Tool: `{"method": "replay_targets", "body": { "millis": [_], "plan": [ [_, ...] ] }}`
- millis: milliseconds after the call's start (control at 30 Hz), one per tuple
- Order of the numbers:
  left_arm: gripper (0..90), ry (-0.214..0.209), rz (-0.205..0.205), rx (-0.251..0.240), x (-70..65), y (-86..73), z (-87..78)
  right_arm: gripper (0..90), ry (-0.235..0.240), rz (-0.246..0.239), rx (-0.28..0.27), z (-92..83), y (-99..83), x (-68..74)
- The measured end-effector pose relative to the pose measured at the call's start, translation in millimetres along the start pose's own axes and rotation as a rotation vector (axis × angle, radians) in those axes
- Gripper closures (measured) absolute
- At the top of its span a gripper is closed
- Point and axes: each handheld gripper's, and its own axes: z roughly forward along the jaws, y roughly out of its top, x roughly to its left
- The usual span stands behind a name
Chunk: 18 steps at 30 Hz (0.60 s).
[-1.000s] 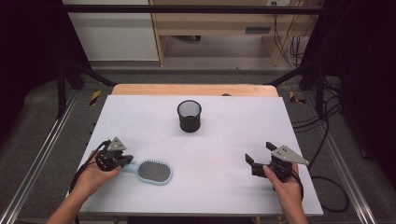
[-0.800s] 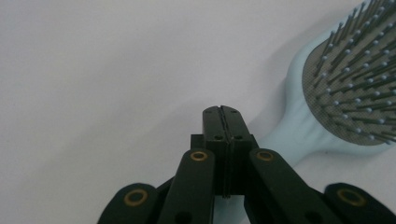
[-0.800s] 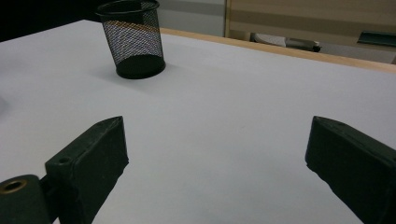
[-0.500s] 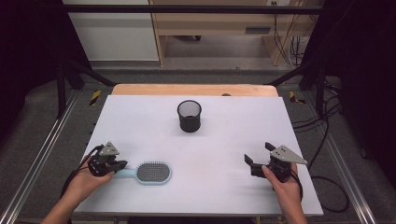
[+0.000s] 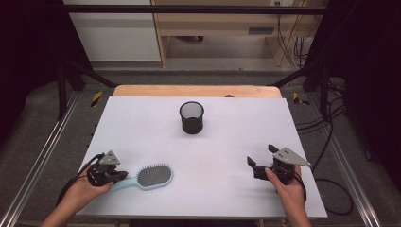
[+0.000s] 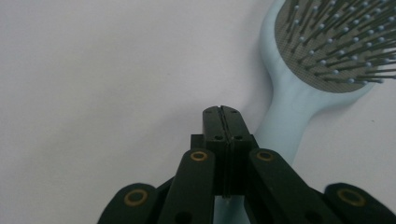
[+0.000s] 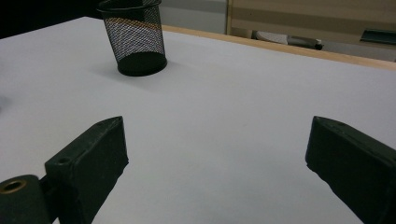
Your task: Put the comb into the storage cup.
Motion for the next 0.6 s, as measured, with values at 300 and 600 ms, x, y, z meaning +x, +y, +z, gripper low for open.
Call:
{"method": "replay_targets", "body": {
  "millis": [300, 600],
  "plan": [
    [90.0, -0.023, 0.01, 0.003, -15.1, -5.8, -2.7, 5.6, 0.0, -0.002, 0.002, 0.7, -0.1, 0.9],
    [90.0, -0.027, 0.017, 0.017, -21.4, -5.6, -4.1, 5.6, -0.001, -0.003, 0.002, 0.6, 0.0, 0.8]
  ]
}}
